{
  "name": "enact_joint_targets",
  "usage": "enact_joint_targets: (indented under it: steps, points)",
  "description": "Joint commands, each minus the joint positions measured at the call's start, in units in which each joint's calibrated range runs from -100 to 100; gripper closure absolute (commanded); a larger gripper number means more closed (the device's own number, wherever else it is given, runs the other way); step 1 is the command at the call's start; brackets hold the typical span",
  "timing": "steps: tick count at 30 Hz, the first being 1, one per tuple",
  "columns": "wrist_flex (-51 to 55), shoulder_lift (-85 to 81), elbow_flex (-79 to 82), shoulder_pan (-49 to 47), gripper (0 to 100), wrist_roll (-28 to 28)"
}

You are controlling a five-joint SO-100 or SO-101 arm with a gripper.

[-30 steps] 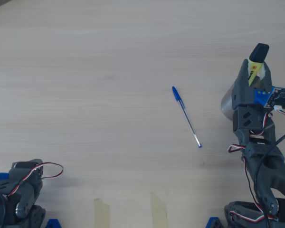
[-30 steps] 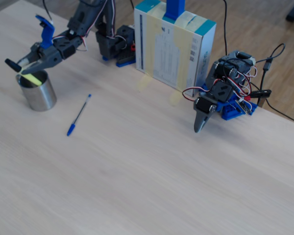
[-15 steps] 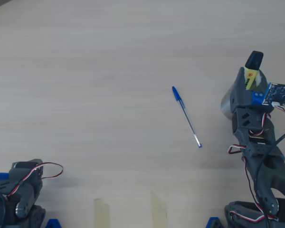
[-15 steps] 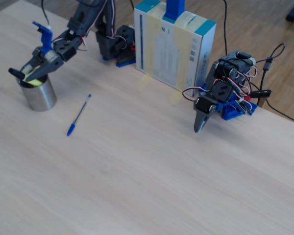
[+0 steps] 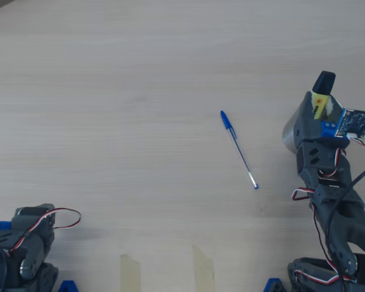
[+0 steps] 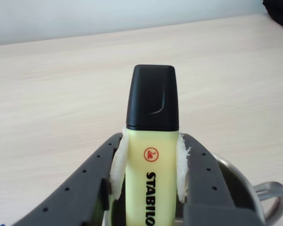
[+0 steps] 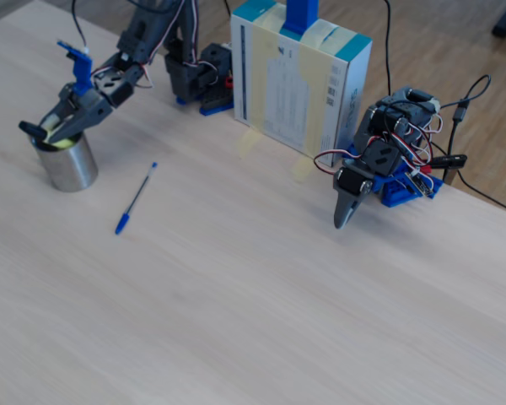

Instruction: Grab the yellow pen and put it in the silver cup.

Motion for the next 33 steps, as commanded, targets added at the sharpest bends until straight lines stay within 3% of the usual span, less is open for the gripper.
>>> enact_joint_targets:
  steps: [1, 21, 33]
  points:
    - [0.3, -1.3, -0.6, 0.7, 98, 0.3]
    - [0.3, -1.3, 0.8, 0.8, 97, 0.3]
    - [0.2, -3.8, 1.2, 0.1, 62, 0.3]
